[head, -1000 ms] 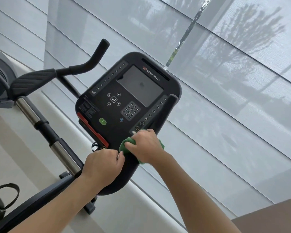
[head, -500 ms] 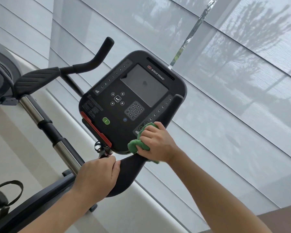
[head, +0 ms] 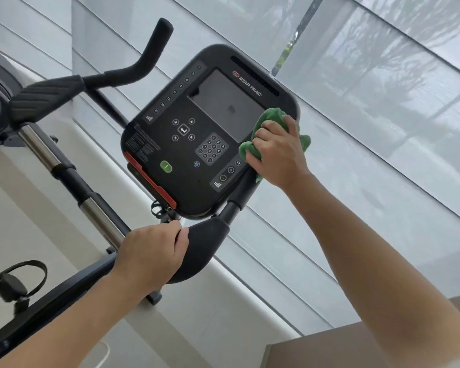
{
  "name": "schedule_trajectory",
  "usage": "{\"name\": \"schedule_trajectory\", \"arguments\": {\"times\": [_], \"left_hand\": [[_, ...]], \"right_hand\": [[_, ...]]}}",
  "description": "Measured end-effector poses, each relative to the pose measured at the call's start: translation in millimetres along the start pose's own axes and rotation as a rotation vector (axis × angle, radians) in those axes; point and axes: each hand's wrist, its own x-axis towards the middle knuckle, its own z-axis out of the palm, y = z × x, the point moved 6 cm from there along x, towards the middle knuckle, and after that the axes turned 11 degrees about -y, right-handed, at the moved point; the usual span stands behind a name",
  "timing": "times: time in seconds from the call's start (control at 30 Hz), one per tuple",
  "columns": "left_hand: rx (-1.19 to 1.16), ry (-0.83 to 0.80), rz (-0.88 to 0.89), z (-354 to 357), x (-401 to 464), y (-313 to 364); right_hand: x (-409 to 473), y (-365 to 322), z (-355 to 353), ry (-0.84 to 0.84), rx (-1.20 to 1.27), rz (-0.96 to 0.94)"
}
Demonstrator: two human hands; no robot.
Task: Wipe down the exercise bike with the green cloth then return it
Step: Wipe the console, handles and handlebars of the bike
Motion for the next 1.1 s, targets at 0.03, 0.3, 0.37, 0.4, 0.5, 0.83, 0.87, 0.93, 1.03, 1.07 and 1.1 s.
{"name": "schedule_trajectory", "arguments": {"times": [0.03,0.3,0.37,0.4,0.5,0.83,0.87,0.93,1.03,1.07,1.1], "left_hand": [[-0.001,0.004,-0.003,-0.6,-0.6,0.1],[0.014,-0.016,-0.006,-2.1,0.4,1.5],[0.015,-0.009,-0.003,-2.4,-0.3,1.2],[0.010,-0.003,-0.001,-3.5,-0.9,1.3],[-0.008,0.001,0.008,-5.2,-2.4,1.2],[-0.019,0.003,0.013,-1.9,-2.1,-2.4],[-0.015,0.000,0.007,-2.4,-1.7,-1.1],[-0.005,-0.008,-0.005,-3.8,-0.7,0.0],[-0.006,-0.012,0.002,-6.8,0.1,1.6],[-0.014,-0.020,-0.001,-7.6,0.0,1.8],[-0.023,-0.028,-0.005,-7.8,0.1,2.2]], "right_hand": [[1.0,-6.1,2.3,-0.010,0.012,0.020],[0.8,-74.6,31.9,-0.556,0.189,0.090],[0.4,-89.2,32.3,-0.674,0.292,0.152],[-1.3,-94.7,29.7,-0.686,0.335,0.182],[-21.1,-113.0,15.0,-0.610,0.476,0.257],[-76.0,-136.5,-16.6,-0.238,1.003,0.551],[-81.5,-132.9,-17.5,-0.182,1.121,0.587],[-95.0,-126.2,-13.2,-0.056,1.402,0.693],[-117.3,-126.6,-10.2,0.052,1.613,0.841],[-124.2,-128.6,-10.6,0.076,1.653,0.869],[-131.6,-129.9,-10.1,0.097,1.689,0.904]]}}
